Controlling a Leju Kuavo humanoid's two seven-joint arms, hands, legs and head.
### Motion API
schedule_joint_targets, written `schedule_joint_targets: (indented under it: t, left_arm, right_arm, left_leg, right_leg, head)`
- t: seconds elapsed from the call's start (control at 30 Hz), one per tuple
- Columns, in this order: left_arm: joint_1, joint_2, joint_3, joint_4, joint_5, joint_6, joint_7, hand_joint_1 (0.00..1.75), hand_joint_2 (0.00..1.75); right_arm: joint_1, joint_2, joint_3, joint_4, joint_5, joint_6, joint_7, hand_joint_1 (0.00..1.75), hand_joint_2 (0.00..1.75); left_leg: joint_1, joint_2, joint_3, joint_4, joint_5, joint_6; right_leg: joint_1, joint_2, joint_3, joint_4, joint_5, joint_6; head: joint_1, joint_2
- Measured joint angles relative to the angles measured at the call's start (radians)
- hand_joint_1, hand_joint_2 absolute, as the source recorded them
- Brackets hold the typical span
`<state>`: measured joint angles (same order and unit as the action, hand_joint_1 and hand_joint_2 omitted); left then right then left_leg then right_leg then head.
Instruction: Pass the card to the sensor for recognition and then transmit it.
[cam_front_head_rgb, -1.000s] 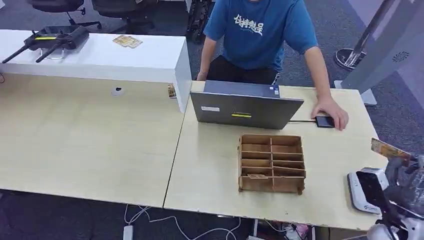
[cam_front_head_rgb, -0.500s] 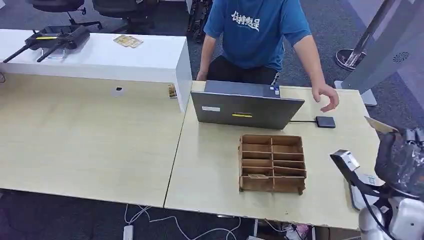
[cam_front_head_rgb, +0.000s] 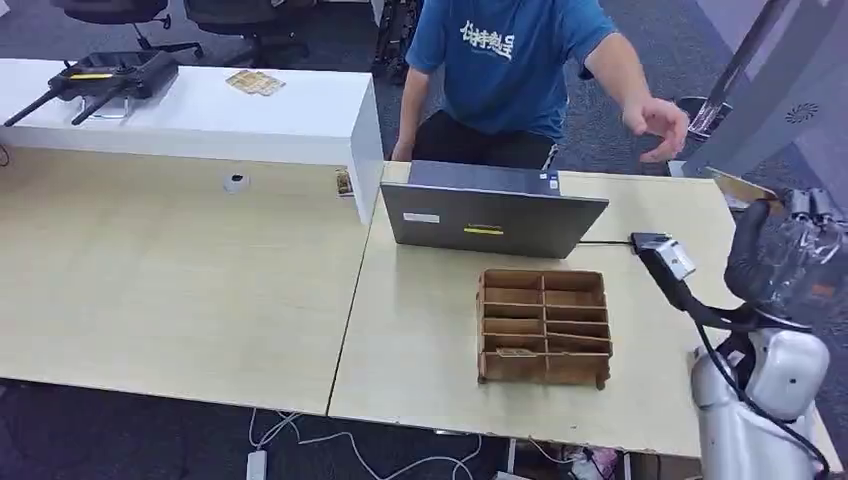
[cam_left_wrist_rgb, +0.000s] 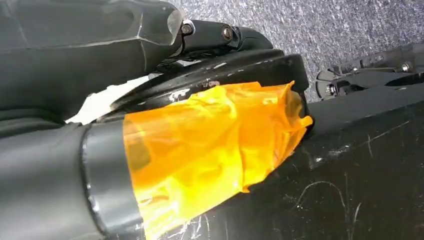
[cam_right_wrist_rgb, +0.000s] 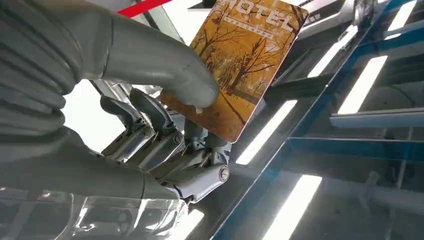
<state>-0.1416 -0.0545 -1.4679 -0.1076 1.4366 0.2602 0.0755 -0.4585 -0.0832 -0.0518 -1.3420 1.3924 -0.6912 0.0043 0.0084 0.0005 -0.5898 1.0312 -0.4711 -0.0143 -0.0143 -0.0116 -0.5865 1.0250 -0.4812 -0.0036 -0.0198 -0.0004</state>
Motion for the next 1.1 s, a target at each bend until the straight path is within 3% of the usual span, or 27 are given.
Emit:
schedule_joint_targets:
  t: [0.23,0.37,0.73,1.1]
  left_arm:
    - [-0.001,0.002,0.000,0.000,-0.035,-0.006,0.010,0.00,0.00]
    - [-0.002,0.002,0.000,0.000,-0.056,-0.008,0.013,0.00,0.00]
    - [-0.006,0.003,0.000,0.000,-0.075,-0.009,0.029,0.00,0.00]
    - [-0.007,0.003,0.000,0.000,-0.069,-0.009,0.029,0.00,0.00]
  right_arm:
    - [-0.124,-0.007,0.150,0.113,0.044,0.005,0.121,1.75,1.75]
    - [-0.193,-0.007,0.219,0.170,0.049,0.025,0.157,1.75,1.75]
    - [-0.314,0.024,0.330,0.290,0.051,0.091,0.195,1.75,1.75]
    - [-0.337,0.037,0.370,0.343,0.043,0.095,0.216,1.75,1.75]
  left_leg:
    - [0.000,0.000,0.000,0.000,0.001,-0.001]
    - [0.000,-0.001,0.000,0.000,0.001,-0.001]
    - [0.000,-0.001,0.000,0.000,0.001,-0.001]
    - [0.000,-0.001,0.000,0.000,0.001,-0.001]
  right_leg:
    - [0.000,0.000,0.000,0.000,0.001,-0.001]
    - [0.000,0.000,0.000,0.000,0.001,0.000]
    - [0.000,-0.001,0.000,0.000,0.001,0.000]
    - [0.000,-0.001,0.000,0.000,0.001,0.000]
  head:
    - [0.000,0.000]
    - [0.000,0.000]
    - [0.000,0.000]
    - [0.000,0.000]
